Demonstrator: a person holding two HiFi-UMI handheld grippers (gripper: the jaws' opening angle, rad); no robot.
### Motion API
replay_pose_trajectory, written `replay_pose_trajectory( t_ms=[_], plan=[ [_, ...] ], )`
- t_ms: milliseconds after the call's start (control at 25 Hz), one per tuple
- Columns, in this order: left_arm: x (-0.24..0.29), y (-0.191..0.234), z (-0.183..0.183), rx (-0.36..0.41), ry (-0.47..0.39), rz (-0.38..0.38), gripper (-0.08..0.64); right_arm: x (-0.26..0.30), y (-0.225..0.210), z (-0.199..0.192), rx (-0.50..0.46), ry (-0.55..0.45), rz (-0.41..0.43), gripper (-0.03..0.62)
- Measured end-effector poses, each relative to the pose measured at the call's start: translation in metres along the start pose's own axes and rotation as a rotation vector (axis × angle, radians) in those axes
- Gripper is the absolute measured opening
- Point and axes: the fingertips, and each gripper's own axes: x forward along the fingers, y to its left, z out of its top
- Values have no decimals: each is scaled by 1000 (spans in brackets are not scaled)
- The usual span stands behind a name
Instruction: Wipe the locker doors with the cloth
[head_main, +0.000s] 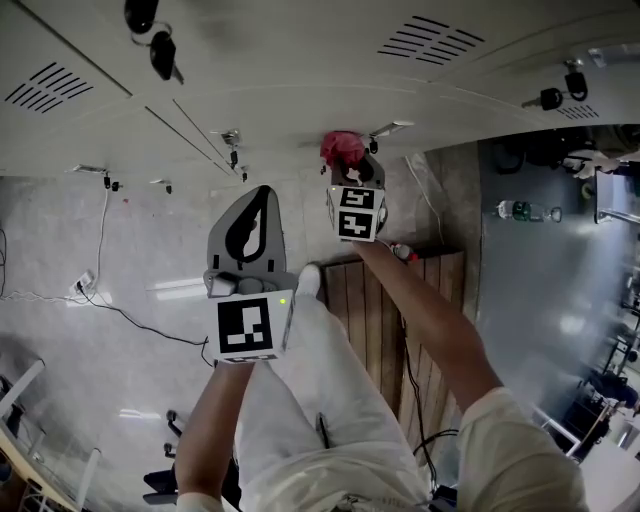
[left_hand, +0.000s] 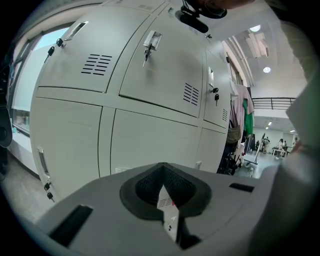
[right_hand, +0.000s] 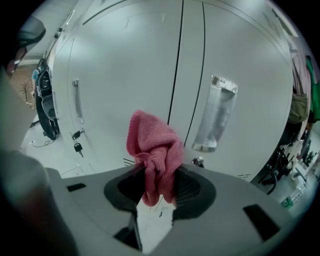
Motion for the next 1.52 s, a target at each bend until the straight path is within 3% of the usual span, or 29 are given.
replay_pose_trajectory(
  t_ms=[240,480,840,1160,1520],
  plan=[
    [-22,-5,36,-8,-7,-6,3,-59,22,41,-50,-46,115,141],
    [-51,-12,74,-7,-15,-36,3,-133,43,99,5,-131,215,140],
    [-90,-24,135,11,-33,-78,3,-245,61,186,67,-267,258,140],
    [-137,-35,175,23,-35,-94,3,-338,71,235,118,-361,291,141],
    [-181,-46,209,9,-58,-97,3,-413,76,278,65,-468,303,140]
  ],
)
